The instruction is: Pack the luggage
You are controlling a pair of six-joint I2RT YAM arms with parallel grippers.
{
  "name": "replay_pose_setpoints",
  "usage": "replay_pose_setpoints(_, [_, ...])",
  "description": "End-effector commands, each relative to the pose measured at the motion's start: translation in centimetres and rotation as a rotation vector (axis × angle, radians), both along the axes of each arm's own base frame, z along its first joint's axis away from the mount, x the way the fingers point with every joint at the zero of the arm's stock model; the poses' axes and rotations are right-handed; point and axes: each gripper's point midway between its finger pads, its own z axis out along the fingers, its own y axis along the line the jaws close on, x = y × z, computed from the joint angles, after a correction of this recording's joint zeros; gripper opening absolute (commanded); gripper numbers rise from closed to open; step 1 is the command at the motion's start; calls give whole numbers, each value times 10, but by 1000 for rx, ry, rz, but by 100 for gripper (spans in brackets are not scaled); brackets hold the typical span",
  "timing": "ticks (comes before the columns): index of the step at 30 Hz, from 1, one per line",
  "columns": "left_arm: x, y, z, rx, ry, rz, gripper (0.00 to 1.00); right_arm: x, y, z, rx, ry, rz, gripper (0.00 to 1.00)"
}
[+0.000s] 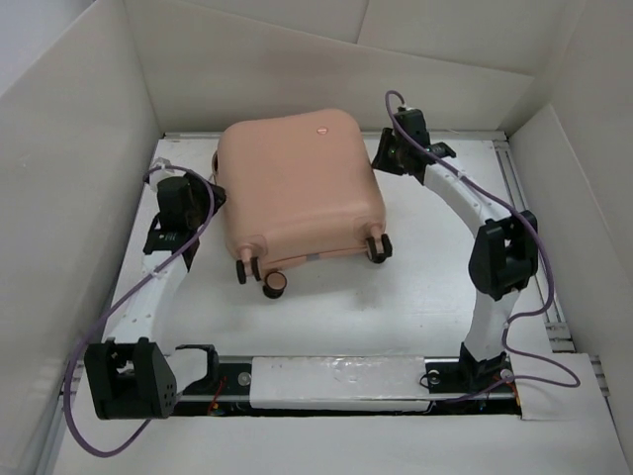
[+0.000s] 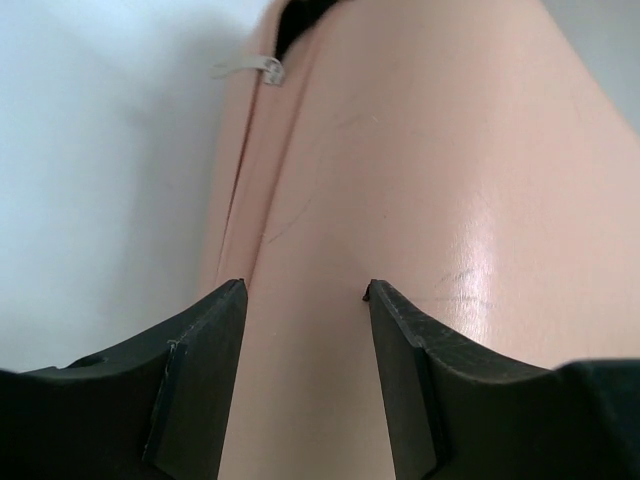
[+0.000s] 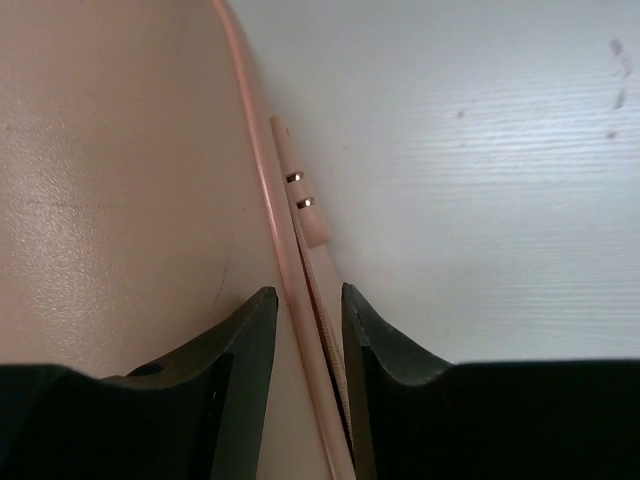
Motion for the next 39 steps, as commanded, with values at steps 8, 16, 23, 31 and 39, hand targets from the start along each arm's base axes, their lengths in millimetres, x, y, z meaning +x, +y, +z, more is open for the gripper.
replay_pose_setpoints(8, [-194,-118,-114,-227,660,-692,54,16,64,5,82,-1,243,39])
replay_pose_setpoints(16, [-144,-124,-6,-23,393,-822,66,21,60,130,166,-215,268,46])
replay_pose_setpoints(23, [-26,-94,148,-59,-133,-372,80,-57,14,189,189,-351,236,71])
replay_pose_setpoints(31, [123,-39,152,-78,-115,-204,82,-155,-22,132,160,-262,129,10])
replay_pose_setpoints(39, [238,0,35,-56,64,-212,79,-207,-22,44,96,-79,148,0])
